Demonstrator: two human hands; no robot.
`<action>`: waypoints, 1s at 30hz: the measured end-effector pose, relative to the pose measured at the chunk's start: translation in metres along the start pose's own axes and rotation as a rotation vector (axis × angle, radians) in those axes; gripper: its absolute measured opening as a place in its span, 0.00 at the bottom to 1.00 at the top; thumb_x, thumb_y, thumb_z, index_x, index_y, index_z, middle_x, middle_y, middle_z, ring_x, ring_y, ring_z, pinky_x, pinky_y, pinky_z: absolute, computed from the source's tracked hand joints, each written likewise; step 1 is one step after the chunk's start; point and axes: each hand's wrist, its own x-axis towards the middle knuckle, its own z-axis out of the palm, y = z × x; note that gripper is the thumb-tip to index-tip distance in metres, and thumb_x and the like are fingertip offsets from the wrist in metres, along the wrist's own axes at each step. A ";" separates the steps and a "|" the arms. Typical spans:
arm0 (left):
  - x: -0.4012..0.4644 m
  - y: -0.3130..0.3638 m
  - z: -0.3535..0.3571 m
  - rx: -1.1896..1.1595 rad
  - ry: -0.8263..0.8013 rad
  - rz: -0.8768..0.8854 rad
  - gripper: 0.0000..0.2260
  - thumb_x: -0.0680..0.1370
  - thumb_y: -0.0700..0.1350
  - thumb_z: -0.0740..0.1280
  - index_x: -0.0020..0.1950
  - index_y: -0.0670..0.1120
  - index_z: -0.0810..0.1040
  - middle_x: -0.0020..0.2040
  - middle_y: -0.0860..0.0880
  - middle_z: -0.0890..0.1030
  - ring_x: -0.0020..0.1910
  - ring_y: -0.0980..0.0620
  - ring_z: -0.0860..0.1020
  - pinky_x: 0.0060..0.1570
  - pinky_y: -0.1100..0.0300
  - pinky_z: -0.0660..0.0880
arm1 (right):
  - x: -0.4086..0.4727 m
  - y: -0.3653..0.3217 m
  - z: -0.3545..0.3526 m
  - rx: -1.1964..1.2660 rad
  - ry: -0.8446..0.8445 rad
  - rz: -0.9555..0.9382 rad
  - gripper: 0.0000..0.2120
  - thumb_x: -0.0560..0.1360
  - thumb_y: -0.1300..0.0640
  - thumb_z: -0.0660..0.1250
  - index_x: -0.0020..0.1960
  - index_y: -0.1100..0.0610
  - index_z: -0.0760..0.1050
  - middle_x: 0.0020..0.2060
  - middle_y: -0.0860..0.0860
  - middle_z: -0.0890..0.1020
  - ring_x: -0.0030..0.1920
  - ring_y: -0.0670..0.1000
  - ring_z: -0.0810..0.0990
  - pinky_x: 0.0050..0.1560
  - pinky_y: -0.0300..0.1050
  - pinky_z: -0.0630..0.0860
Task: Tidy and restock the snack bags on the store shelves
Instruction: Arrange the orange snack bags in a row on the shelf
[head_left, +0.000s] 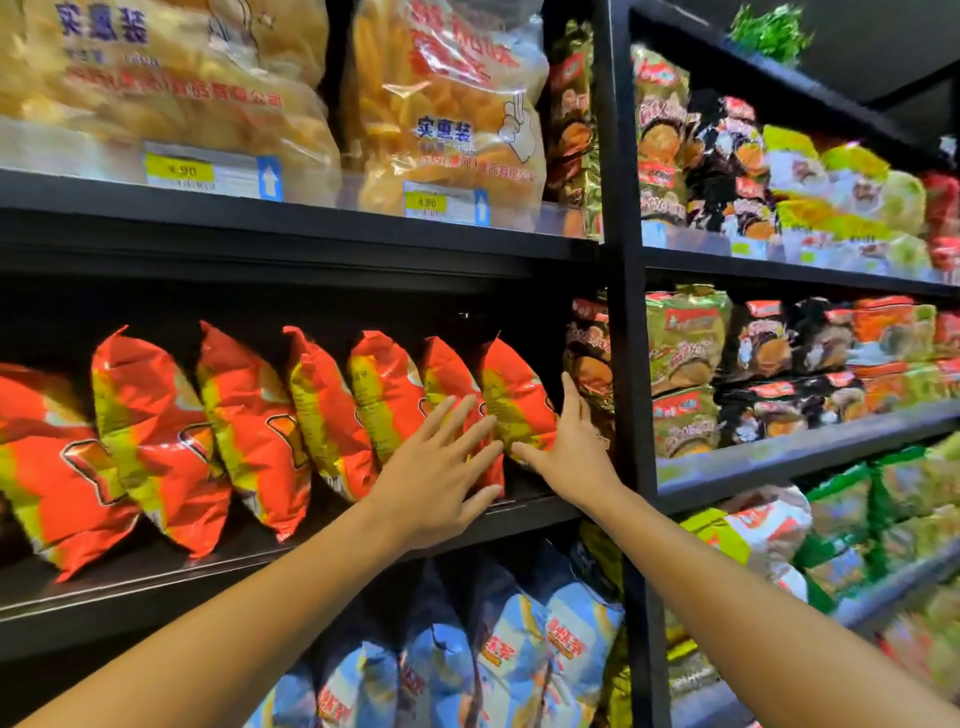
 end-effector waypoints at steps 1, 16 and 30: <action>0.000 0.000 0.002 0.004 0.005 -0.003 0.29 0.83 0.62 0.51 0.74 0.48 0.76 0.77 0.44 0.71 0.81 0.39 0.60 0.76 0.42 0.52 | 0.001 0.003 0.002 -0.012 -0.006 0.032 0.55 0.75 0.46 0.76 0.84 0.48 0.37 0.82 0.55 0.57 0.77 0.62 0.65 0.70 0.59 0.70; -0.005 0.003 0.004 -0.034 0.007 -0.056 0.28 0.82 0.61 0.54 0.74 0.46 0.75 0.78 0.44 0.70 0.81 0.41 0.61 0.79 0.44 0.51 | -0.037 -0.017 -0.016 0.113 0.321 -0.087 0.35 0.77 0.46 0.73 0.79 0.45 0.61 0.65 0.48 0.81 0.65 0.54 0.80 0.64 0.54 0.77; -0.042 0.100 -0.106 -1.619 0.313 -0.545 0.35 0.80 0.56 0.70 0.81 0.58 0.55 0.76 0.60 0.69 0.75 0.64 0.68 0.71 0.63 0.68 | -0.160 -0.029 -0.050 0.055 0.256 -0.342 0.36 0.76 0.35 0.67 0.80 0.45 0.63 0.71 0.42 0.72 0.70 0.46 0.72 0.66 0.41 0.72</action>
